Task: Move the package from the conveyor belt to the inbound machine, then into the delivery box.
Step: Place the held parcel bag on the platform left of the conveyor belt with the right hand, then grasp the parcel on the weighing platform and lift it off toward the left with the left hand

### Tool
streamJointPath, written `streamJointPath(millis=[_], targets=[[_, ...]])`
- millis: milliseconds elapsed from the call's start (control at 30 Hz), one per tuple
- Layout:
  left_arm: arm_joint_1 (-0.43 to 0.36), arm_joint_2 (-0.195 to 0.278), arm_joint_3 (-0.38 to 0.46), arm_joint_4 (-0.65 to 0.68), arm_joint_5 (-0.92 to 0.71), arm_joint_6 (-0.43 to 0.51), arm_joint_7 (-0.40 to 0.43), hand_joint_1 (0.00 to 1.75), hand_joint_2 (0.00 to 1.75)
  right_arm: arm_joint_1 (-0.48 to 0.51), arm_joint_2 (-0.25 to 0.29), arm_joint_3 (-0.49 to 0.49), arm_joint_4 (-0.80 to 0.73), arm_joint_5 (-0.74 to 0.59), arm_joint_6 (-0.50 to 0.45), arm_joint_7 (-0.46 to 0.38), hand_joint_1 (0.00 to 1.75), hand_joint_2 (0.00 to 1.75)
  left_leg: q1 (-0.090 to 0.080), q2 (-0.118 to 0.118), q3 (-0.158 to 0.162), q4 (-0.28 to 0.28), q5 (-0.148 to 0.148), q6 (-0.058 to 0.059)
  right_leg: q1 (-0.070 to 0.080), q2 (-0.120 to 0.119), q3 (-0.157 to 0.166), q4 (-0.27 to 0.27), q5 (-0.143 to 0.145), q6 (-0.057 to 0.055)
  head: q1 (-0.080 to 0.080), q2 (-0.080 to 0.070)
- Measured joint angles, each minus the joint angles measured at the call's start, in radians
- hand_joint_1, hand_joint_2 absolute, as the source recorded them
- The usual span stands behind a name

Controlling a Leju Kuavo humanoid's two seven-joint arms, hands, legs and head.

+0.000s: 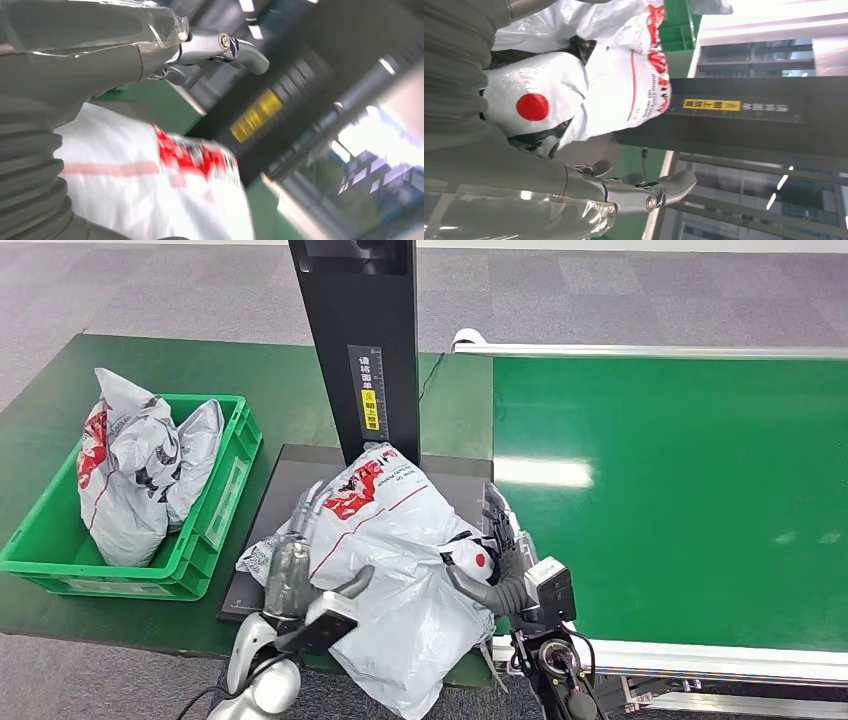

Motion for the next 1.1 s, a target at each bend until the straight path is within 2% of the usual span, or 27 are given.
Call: streamJointPath(millis=[100, 167, 300, 467, 533, 567, 667, 700, 933, 1100], targets=[[-0.001, 0.007, -0.074, 0.022, -0.200, -0.040, 0.088, 0.00, 1.75, 0.001, 0.000, 0.000, -0.011, 0.001, 0.001, -0.005, 0.00, 1.75, 0.000, 0.000, 0.000, 0.000, 0.000, 0.000, 0.000, 0.000, 0.000, 0.000, 0.000, 0.000, 0.000, 0.000], [-0.001, 0.010, -0.115, 0.042, -0.273, -0.077, 0.132, 0.00, 1.75, 0.004, 0.000, 0.000, -0.019, 0.005, 0.000, -0.009, 0.00, 1.75, 0.000, 0.000, 0.000, 0.000, 0.000, 0.000, 0.000, 0.000, 0.000, 0.000, 0.000, 0.000, 0.000, 0.000], [-0.006, 0.011, -0.159, 0.079, -0.302, -0.157, 0.174, 0.00, 1.75, 0.022, 0.000, 0.000, -0.042, 0.010, -0.003, -0.011, 0.00, 1.75, 0.000, 0.000, 0.000, 0.000, 0.000, 0.000, 0.000, 0.000, 0.000, 0.000, 0.000, 0.000, 0.000, 0.000], [-0.031, 0.009, -0.171, 0.135, -0.316, -0.339, 0.240, 0.00, 1.75, 0.037, 0.000, -0.001, -0.056, 0.034, -0.008, -0.010, 0.00, 1.75, 0.000, 0.000, 0.000, 0.000, 0.000, 0.000, 0.000, 0.000, 0.001, 0.000, 0.000, 0.000, 0.000, 0.000], [-0.046, 0.003, -0.171, 0.158, -0.314, -0.385, 0.249, 0.00, 1.75, 0.041, 0.000, -0.001, -0.059, 0.044, -0.011, -0.009, 0.00, 1.75, 0.000, -0.001, 0.001, 0.000, 0.000, 0.000, 0.000, -0.001, 0.002, 0.000, 0.000, 0.000, 0.000, 0.000], [-0.053, -0.001, -0.171, 0.168, -0.310, -0.400, 0.250, 0.14, 1.75, 0.043, 0.001, -0.001, -0.062, 0.049, -0.013, -0.008, 0.00, 1.75, 0.000, -0.001, 0.002, 0.000, 0.000, 0.000, 0.000, -0.001, 0.003, 0.000, 0.000, 0.000, 0.000, 0.000], [-0.070, -0.010, -0.170, 0.194, -0.295, -0.430, 0.248, 1.40, 1.75, 0.050, 0.004, -0.001, -0.070, 0.061, -0.017, -0.002, 0.00, 1.75, 0.000, -0.002, 0.004, 0.000, 0.000, 0.000, 0.000, -0.002, 0.005, 0.000, 0.000, 0.000, 0.000, 0.000], [-0.075, -0.011, -0.170, 0.200, -0.290, -0.439, 0.247, 1.71, 1.75, 0.052, 0.006, -0.001, -0.073, 0.064, -0.019, 0.000, 0.00, 1.75, 0.000, -0.003, 0.004, 0.000, 0.000, 0.000, 0.000, -0.002, 0.005, 0.000, 0.000, 0.000, 0.000, 0.000], [-0.098, -0.020, -0.170, 0.233, -0.282, -0.457, 0.233, 1.75, 1.75, 0.062, 0.009, -0.002, -0.088, 0.074, -0.025, 0.009, 0.00, 1.75, 0.000, -0.004, 0.007, 0.000, 0.000, 0.001, -0.001, -0.003, 0.010, 0.000, 0.000, 0.000, 0.000, 0.000], [-0.106, -0.021, -0.170, 0.235, -0.264, -0.426, 0.204, 1.75, 1.75, 0.078, 0.009, -0.009, -0.110, 0.075, -0.027, 0.017, 0.00, 1.75, 0.000, -0.004, 0.009, 0.000, 0.000, 0.000, -0.001, -0.003, 0.012, 0.000, 0.000, 0.000, 0.000, 0.000]])
